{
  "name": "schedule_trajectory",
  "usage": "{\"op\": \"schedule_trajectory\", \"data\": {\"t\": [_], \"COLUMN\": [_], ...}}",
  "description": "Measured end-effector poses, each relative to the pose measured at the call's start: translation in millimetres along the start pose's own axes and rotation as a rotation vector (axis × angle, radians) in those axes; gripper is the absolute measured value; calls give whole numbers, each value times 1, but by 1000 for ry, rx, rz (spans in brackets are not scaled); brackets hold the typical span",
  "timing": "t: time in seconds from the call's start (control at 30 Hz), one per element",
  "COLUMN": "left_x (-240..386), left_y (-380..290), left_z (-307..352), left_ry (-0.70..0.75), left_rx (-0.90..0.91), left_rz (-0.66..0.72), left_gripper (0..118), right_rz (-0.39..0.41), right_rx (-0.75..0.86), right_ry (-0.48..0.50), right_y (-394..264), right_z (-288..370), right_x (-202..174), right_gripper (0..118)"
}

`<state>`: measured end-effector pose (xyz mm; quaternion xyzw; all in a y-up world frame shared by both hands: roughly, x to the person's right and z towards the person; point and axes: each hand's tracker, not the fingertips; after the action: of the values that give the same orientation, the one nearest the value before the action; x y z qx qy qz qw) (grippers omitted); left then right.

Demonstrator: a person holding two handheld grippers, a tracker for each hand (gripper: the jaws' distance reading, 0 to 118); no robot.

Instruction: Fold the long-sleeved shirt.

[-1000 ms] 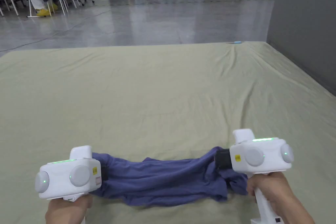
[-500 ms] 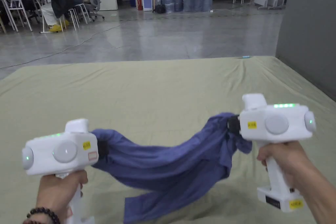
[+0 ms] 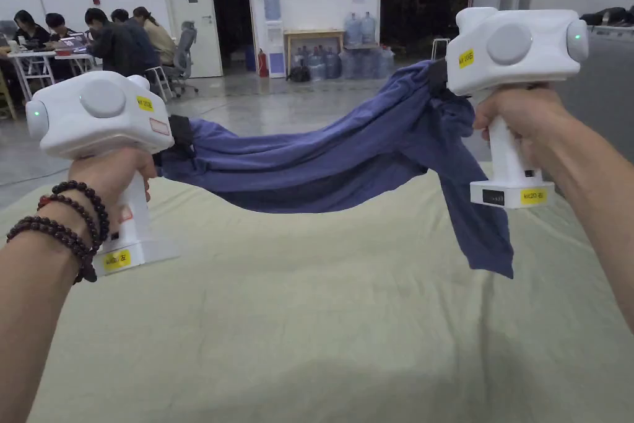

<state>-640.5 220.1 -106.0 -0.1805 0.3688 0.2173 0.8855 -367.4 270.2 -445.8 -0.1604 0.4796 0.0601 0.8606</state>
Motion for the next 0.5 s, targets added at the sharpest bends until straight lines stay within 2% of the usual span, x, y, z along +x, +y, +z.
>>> {"op": "schedule_trajectory", "data": {"t": [0.17, 0.3, 0.5], "left_x": [-9, -28, -55], "left_y": [-44, -110, -193], "left_z": [-32, -82, -123], "left_ry": [-4, 22, 18], "left_rx": [-47, -184, -280], "left_rz": [14, 19, 59], "left_gripper": [15, 15, 15], "right_rz": [-37, -90, -102], "right_rx": [-69, -216, -365], "right_ry": [-16, -29, -28], "right_y": [-55, -139, -248], "right_z": [-18, -50, -85], "right_x": [18, 29, 41], "right_gripper": [6, 6, 6]}}
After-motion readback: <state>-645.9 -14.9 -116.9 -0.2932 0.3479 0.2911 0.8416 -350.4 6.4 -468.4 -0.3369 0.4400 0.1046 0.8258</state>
